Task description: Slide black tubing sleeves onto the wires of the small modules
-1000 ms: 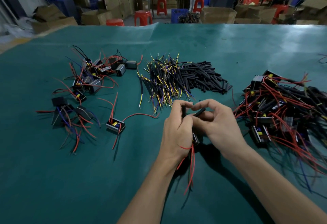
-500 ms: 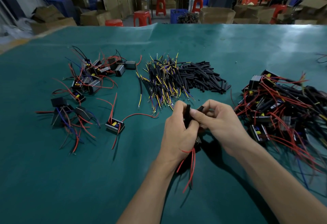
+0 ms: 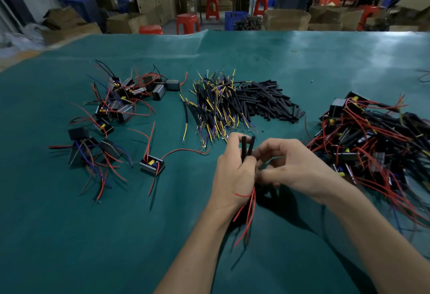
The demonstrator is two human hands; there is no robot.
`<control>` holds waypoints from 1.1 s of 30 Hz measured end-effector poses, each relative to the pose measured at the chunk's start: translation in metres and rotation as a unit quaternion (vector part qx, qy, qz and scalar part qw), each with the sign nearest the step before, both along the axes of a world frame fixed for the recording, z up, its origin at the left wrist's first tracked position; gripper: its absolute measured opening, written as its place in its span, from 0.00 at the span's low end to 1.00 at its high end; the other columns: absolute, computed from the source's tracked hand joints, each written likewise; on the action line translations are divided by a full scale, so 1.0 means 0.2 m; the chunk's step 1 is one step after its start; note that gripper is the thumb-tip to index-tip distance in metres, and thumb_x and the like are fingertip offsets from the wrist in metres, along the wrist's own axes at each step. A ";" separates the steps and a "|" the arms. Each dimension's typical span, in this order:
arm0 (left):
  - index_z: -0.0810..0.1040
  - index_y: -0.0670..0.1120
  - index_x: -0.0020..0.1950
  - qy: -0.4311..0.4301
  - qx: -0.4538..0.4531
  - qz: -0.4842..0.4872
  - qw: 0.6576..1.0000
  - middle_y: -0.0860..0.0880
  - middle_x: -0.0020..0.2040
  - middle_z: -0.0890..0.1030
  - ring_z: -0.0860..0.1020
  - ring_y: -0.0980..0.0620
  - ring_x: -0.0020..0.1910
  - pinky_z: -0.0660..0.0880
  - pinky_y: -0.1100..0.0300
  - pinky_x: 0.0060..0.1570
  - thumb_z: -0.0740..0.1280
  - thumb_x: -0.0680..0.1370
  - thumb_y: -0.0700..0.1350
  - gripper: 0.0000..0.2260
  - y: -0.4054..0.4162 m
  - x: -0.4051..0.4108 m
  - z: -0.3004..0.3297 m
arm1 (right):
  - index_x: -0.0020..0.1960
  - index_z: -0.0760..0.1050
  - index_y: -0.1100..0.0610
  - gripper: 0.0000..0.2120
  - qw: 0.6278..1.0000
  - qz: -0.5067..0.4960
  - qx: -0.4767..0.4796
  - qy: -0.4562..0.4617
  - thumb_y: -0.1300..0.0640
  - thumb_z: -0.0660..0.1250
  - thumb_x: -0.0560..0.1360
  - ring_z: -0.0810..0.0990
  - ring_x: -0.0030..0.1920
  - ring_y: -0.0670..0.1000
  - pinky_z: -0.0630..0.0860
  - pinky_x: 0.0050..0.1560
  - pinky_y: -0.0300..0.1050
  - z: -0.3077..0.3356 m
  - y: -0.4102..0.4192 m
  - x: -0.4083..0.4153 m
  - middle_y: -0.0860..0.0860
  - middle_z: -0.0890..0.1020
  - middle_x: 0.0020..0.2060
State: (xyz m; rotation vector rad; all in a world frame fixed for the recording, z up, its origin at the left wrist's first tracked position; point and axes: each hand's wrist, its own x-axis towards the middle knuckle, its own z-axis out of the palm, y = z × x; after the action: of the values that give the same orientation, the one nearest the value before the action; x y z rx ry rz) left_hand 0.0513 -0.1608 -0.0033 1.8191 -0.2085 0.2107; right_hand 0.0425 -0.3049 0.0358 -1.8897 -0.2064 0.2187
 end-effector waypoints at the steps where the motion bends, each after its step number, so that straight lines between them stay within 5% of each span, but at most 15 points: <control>1: 0.70 0.57 0.52 -0.001 0.004 -0.007 1.000 0.63 0.34 0.77 0.74 0.59 0.33 0.72 0.56 0.37 0.59 0.71 0.43 0.13 0.00 0.00 0.00 | 0.49 0.81 0.60 0.14 1.000 -0.006 -0.003 -0.002 0.73 0.74 0.67 0.79 0.33 0.50 0.75 0.28 0.41 0.00 0.00 0.00 0.55 0.85 0.40; 4: 0.71 0.55 0.52 0.009 -0.004 -0.025 1.000 0.58 0.34 0.79 0.77 0.59 0.30 0.76 0.58 0.35 0.59 0.73 0.41 0.12 -0.01 -0.01 0.01 | 0.48 0.81 0.61 0.14 0.999 -0.030 -0.021 -0.006 0.75 0.75 0.66 0.81 0.34 0.48 0.78 0.31 0.41 0.00 -0.03 0.01 0.57 0.86 0.41; 8: 0.72 0.48 0.51 -0.011 0.029 -0.024 0.999 0.50 0.40 0.80 0.78 0.54 0.39 0.74 0.56 0.44 0.58 0.74 0.40 0.08 -0.02 -0.03 0.03 | 0.48 0.80 0.60 0.13 0.999 -0.028 -0.037 -0.002 0.71 0.78 0.67 0.81 0.33 0.47 0.76 0.29 0.39 0.00 -0.05 0.01 0.57 0.86 0.40; 13: 0.70 0.43 0.48 -0.025 0.083 -0.031 0.996 0.44 0.39 0.78 0.73 0.41 0.41 0.72 0.42 0.45 0.57 0.73 0.39 0.05 -0.02 -0.04 0.04 | 0.46 0.83 0.60 0.02 0.978 -0.163 0.124 -0.048 0.65 0.74 0.75 0.81 0.31 0.48 0.78 0.30 0.39 -0.01 -0.03 0.05 0.55 0.85 0.35; 17: 0.72 0.42 0.49 -0.028 0.083 -0.037 0.995 0.44 0.42 0.81 0.77 0.40 0.44 0.73 0.43 0.45 0.57 0.72 0.42 0.08 -0.03 -0.04 0.05 | 0.41 0.83 0.61 0.06 0.966 -0.182 0.168 -0.070 0.69 0.72 0.76 0.85 0.32 0.52 0.81 0.34 0.39 -0.02 -0.03 0.04 0.58 0.85 0.32; 22: 0.74 0.43 0.47 -0.054 0.080 -0.028 0.995 0.48 0.40 0.84 0.81 0.44 0.43 0.74 0.45 0.44 0.63 0.83 0.45 0.07 -0.02 -0.03 0.02 | 0.42 0.81 0.55 0.07 0.971 -0.182 -0.031 -0.150 0.62 0.72 0.78 0.84 0.33 0.52 0.81 0.38 0.45 -0.03 -0.04 0.06 0.52 0.85 0.32; 25: 0.74 0.44 0.46 -0.054 0.081 -0.022 0.995 0.51 0.39 0.84 0.80 0.49 0.40 0.75 0.48 0.44 0.63 0.83 0.43 0.07 -0.02 -0.02 0.02 | 0.43 0.79 0.53 0.06 0.945 -0.169 -0.171 -0.221 0.57 0.70 0.79 0.79 0.33 0.42 0.73 0.38 0.36 -0.03 -0.04 0.05 0.45 0.81 0.31; 33: 0.77 0.42 0.46 -0.051 0.092 -0.024 0.994 0.50 0.41 0.85 0.81 0.50 0.42 0.74 0.49 0.47 0.63 0.83 0.41 0.08 -0.03 -0.03 0.03 | 0.45 0.76 0.54 0.06 0.926 -0.165 -0.225 -0.254 0.56 0.67 0.81 0.75 0.35 0.39 0.67 0.36 0.32 -0.04 -0.06 0.06 0.43 0.75 0.31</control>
State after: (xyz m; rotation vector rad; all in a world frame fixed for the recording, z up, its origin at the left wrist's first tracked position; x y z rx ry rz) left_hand 0.0456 -0.1660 0.0030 1.9856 -0.3526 0.2569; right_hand 0.0539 -0.3172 0.0288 -2.3769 -0.1933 -0.5033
